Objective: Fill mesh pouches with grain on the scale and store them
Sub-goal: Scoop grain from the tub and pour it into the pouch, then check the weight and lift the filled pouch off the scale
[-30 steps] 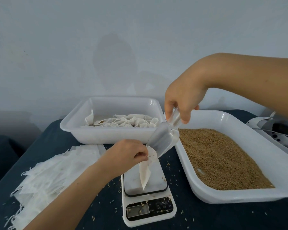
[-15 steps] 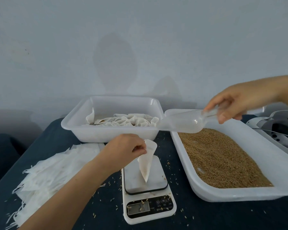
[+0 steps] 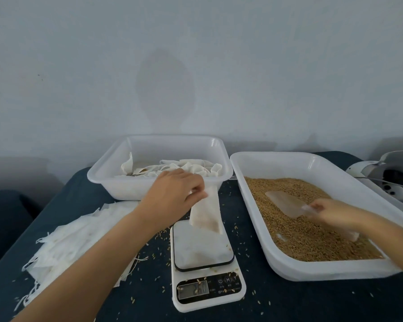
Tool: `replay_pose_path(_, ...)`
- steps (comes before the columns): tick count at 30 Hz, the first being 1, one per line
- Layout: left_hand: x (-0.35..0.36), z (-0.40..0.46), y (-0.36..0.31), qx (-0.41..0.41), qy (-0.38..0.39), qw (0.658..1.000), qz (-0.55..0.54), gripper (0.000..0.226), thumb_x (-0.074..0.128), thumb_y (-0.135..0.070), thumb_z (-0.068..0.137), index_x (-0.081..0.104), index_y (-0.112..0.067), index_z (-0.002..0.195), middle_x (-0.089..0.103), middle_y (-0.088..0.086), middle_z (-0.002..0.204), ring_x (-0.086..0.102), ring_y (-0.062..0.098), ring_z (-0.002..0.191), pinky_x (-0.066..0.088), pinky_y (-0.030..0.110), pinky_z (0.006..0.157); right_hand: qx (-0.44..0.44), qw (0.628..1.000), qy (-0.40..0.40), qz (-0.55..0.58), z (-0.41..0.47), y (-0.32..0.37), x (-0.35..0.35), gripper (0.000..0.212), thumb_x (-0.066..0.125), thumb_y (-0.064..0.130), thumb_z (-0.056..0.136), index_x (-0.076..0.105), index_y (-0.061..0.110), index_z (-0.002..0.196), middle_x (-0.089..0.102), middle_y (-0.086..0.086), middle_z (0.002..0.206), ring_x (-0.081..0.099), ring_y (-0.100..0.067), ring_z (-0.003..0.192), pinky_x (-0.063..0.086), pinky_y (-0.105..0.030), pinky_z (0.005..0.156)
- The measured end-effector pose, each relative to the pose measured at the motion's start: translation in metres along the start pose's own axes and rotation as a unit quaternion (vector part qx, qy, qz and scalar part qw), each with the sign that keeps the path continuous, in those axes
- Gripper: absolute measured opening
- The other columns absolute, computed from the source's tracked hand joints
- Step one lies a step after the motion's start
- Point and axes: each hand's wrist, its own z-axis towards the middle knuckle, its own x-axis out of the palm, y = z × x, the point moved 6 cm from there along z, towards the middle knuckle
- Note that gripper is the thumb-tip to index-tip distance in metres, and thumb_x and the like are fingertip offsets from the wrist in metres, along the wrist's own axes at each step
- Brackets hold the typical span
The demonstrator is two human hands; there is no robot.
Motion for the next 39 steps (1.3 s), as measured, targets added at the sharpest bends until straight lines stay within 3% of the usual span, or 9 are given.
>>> replay_pose_path(6,-0.010,0.006,0.002,-0.012,-0.002,0.998,-0.057,0.013,0.065,-0.025,0.087,0.063,-0.013,0.082,0.054,-0.009,0.072,0.046,0.011,0.073,0.034,0.015,0.065,0.007,0.999,0.009,-0.048,0.010,-0.006,0.013,0.034,0.067,0.041,0.083,0.055,0.026,0.111,0.059,0.008,0.101,0.056,-0.012,0.093,0.046,-0.030,0.085)
replay_pose_path(12,-0.011,0.010,0.004,-0.030,0.011,0.996,-0.086,0.016,0.062,-0.025,0.089,0.056,-0.017,0.077,0.053,-0.009,0.066,0.046,0.005,0.070,0.035,0.014,0.064,0.005,0.999,0.011,-0.047,0.015,-0.007,0.016,0.037,0.073,0.041,0.077,0.055,0.028,0.106,0.058,0.011,0.094,0.055,-0.008,0.087,0.047,-0.029,0.081)
replay_pose_path(19,-0.009,0.005,-0.003,-0.006,0.006,0.996,-0.094,0.015,0.066,-0.020,0.086,0.062,-0.010,0.076,0.058,-0.005,0.070,0.045,0.009,0.071,0.035,0.018,0.066,0.005,0.996,0.000,-0.094,0.006,0.006,0.008,0.054,0.064,0.049,0.082,0.054,0.019,0.126,0.061,0.002,0.115,0.057,-0.015,0.099,0.048,-0.030,0.088)
replay_pose_path(23,0.001,-0.003,-0.001,0.006,0.025,0.996,-0.090,0.011,0.063,-0.018,0.088,0.065,-0.010,0.081,0.060,-0.007,0.074,0.047,0.006,0.071,0.035,0.012,0.068,-0.141,0.983,-0.112,0.045,-0.033,0.080,-0.038,0.045,0.066,0.042,0.084,0.053,0.028,0.125,0.061,0.010,0.118,0.057,-0.006,0.098,0.044,-0.018,0.080)
replay_pose_path(26,0.003,-0.008,-0.001,0.014,0.022,0.993,-0.111,0.006,0.065,-0.014,0.087,0.068,-0.009,0.083,0.064,-0.005,0.078,0.050,0.005,0.077,0.037,0.011,0.070,-0.301,0.938,-0.034,0.167,-0.075,0.161,-0.040,0.047,0.073,0.048,0.072,0.051,0.048,0.113,0.061,0.020,0.107,0.060,0.005,0.094,0.046,-0.014,0.077)
replay_pose_path(30,0.005,-0.015,0.005,-0.025,0.019,0.984,-0.174,0.005,0.073,-0.015,0.079,0.070,-0.016,0.084,0.064,-0.018,0.077,0.056,-0.007,0.077,0.038,0.005,0.071,-0.376,0.920,0.070,0.082,-0.092,0.233,-0.003,0.085,0.077,0.044,0.074,0.030,0.036,0.144,0.049,0.019,0.131,0.048,0.006,0.115,0.042,-0.021,0.098)
replay_pose_path(34,0.010,-0.030,0.017,-0.097,-0.040,0.957,-0.270,0.022,0.078,-0.018,0.074,0.063,-0.033,0.078,0.064,-0.020,0.077,0.059,-0.005,0.078,0.042,0.007,0.068,-0.410,0.903,0.088,0.092,-0.086,0.266,0.015,0.027,0.075,0.026,0.079,0.058,0.037,0.097,0.063,0.012,0.099,0.058,-0.004,0.093,0.045,-0.025,0.084)
replay_pose_path(37,0.020,-0.051,0.034,-0.199,-0.137,0.896,-0.373,0.041,0.080,-0.040,0.062,0.055,-0.036,0.094,0.061,-0.015,0.092,0.058,-0.002,0.085,0.044,0.011,0.067,-0.383,0.912,0.087,0.116,-0.074,0.265,0.024,0.011,0.073,0.028,0.081,0.067,0.028,0.090,0.067,0.003,0.088,0.059,-0.006,0.077,0.045,-0.025,0.072)
replay_pose_path(39,0.041,-0.060,0.041,-0.242,-0.082,0.855,-0.451,0.058,0.080,-0.038,0.057,0.052,-0.032,0.108,0.063,-0.010,0.101,0.061,0.000,0.084,0.046,0.013,0.067,-0.374,0.913,0.088,0.135,-0.067,0.263,0.029,0.010,0.072,0.029,0.082,0.069,0.021,0.089,0.065,0.003,0.080,0.054,-0.001,0.068,0.042,-0.020,0.065)
